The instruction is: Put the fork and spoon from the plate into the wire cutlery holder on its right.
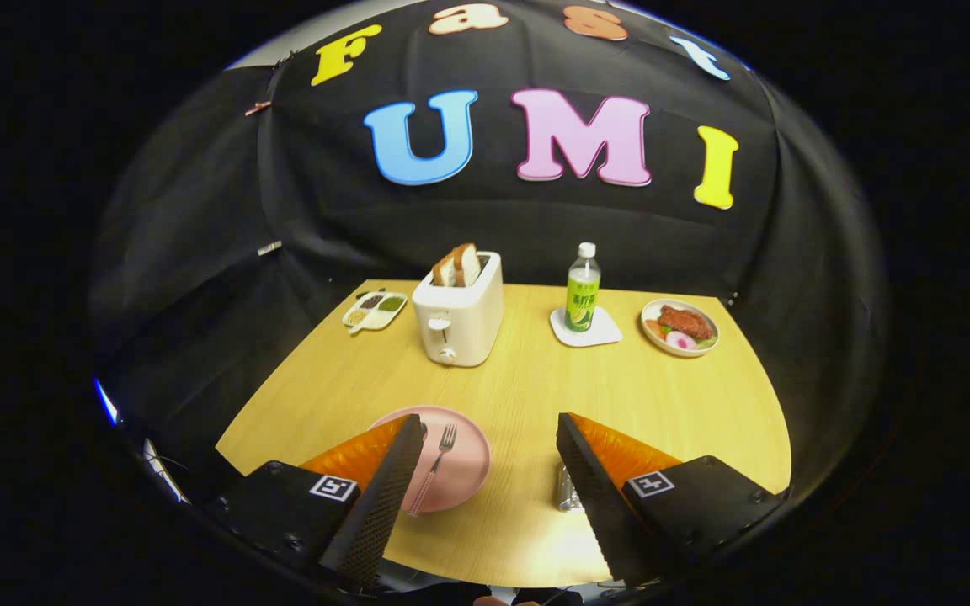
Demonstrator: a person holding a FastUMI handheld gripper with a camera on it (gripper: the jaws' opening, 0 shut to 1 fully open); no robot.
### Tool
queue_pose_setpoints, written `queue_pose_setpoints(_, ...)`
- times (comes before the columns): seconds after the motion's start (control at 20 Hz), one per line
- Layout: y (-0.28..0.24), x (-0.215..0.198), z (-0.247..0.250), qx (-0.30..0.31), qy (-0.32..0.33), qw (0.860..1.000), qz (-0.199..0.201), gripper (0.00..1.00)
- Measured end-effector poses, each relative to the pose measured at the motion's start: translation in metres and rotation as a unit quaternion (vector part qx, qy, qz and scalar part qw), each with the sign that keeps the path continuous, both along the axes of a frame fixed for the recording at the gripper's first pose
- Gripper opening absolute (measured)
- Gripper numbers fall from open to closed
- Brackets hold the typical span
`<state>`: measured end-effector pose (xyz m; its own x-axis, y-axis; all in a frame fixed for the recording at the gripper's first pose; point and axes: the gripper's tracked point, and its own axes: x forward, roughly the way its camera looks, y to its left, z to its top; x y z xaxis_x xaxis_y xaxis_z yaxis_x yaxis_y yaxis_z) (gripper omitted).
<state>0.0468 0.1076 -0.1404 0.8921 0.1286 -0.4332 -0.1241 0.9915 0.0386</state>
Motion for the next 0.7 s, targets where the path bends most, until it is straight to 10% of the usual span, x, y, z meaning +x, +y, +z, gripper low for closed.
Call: queue_pose_setpoints(0.7,0.065,0.027,-0.166,-0.064,0.215,0.973,0.048,1.0)
